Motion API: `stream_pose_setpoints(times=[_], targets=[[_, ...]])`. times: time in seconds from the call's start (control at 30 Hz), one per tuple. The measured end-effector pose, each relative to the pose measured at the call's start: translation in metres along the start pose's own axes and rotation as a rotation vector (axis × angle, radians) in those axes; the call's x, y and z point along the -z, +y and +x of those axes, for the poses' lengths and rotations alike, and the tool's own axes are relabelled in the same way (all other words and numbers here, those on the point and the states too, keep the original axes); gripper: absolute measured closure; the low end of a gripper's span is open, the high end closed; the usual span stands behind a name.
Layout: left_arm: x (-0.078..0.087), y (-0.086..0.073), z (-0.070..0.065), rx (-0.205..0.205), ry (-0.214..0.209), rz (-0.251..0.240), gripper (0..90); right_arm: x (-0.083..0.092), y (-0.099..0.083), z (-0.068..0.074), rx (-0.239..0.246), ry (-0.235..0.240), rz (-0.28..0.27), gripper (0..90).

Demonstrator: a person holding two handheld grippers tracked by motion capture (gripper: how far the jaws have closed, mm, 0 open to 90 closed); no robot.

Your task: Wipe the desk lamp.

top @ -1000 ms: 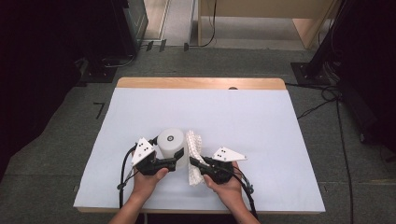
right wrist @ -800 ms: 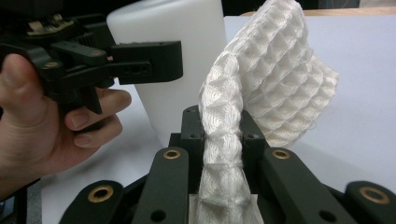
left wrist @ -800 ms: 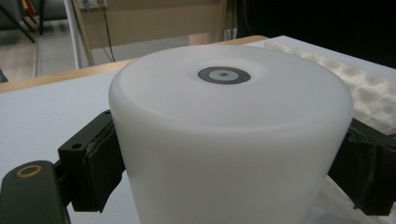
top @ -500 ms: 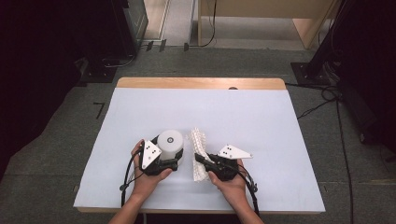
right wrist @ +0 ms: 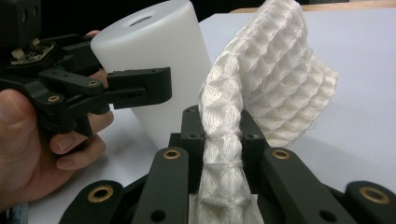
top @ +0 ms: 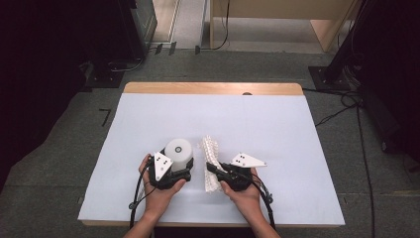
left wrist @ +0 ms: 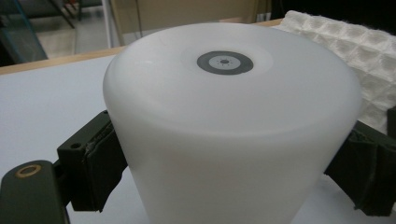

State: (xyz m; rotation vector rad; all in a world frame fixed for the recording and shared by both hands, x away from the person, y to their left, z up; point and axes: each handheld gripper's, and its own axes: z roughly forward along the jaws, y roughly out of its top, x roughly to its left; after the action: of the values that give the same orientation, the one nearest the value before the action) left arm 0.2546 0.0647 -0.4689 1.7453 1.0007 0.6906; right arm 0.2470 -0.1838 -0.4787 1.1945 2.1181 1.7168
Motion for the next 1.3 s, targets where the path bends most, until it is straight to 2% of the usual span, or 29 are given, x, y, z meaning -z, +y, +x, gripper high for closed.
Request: stream_pose_setpoints(times=[0.07, 0.13, 0.17, 0.2, 0.3, 0.47, 0.6, 0.77, 0.83, 1.03, 1.13, 1.3], targets=[[0.000, 0.001, 0.005, 0.024, -0.064, -0.009, 8.9, -0.001, 0.000, 0.002, 0.004, 0.002, -0.003, 77.9], [0.001, 0.003, 0.011, 0.071, -0.166, -0.021, 8.9, -0.004, -0.001, 0.006, 0.007, 0.018, 0.007, 78.0], [0.001, 0.004, 0.013, 0.087, -0.200, -0.030, 8.9, -0.006, -0.002, 0.008, 0.013, 0.030, 0.016, 78.0], [0.002, 0.005, 0.012, 0.098, -0.208, -0.037, 8.9, -0.008, -0.003, 0.012, 0.021, 0.043, 0.026, 77.9], [0.003, 0.007, 0.012, 0.091, -0.210, -0.038, 8.9, -0.013, -0.005, 0.022, 0.042, 0.067, 0.039, 77.9], [0.004, 0.009, 0.022, 0.179, -0.248, -0.034, 8.9, -0.014, -0.006, 0.028, 0.055, 0.094, 0.044, 77.9], [0.004, 0.010, 0.018, 0.145, -0.248, -0.037, 9.0, -0.014, -0.005, 0.028, 0.065, 0.093, 0.044, 78.0], [0.005, 0.010, 0.014, 0.122, -0.277, -0.047, 9.0, -0.008, -0.001, 0.019, 0.041, 0.064, 0.020, 78.0], [0.006, 0.010, 0.013, 0.107, -0.273, -0.045, 9.0, -0.007, -0.001, 0.016, 0.029, 0.062, 0.013, 78.0], [0.008, 0.012, 0.021, 0.141, -0.255, -0.053, 9.0, -0.013, -0.005, 0.027, 0.053, 0.092, 0.029, 78.1], [0.009, 0.013, 0.022, 0.132, -0.256, -0.055, 9.0, -0.015, -0.006, 0.032, 0.070, 0.100, 0.040, 78.1], [0.010, 0.014, 0.018, 0.112, -0.288, -0.065, 9.0, -0.010, -0.002, 0.024, 0.056, 0.083, 0.018, 78.1]])
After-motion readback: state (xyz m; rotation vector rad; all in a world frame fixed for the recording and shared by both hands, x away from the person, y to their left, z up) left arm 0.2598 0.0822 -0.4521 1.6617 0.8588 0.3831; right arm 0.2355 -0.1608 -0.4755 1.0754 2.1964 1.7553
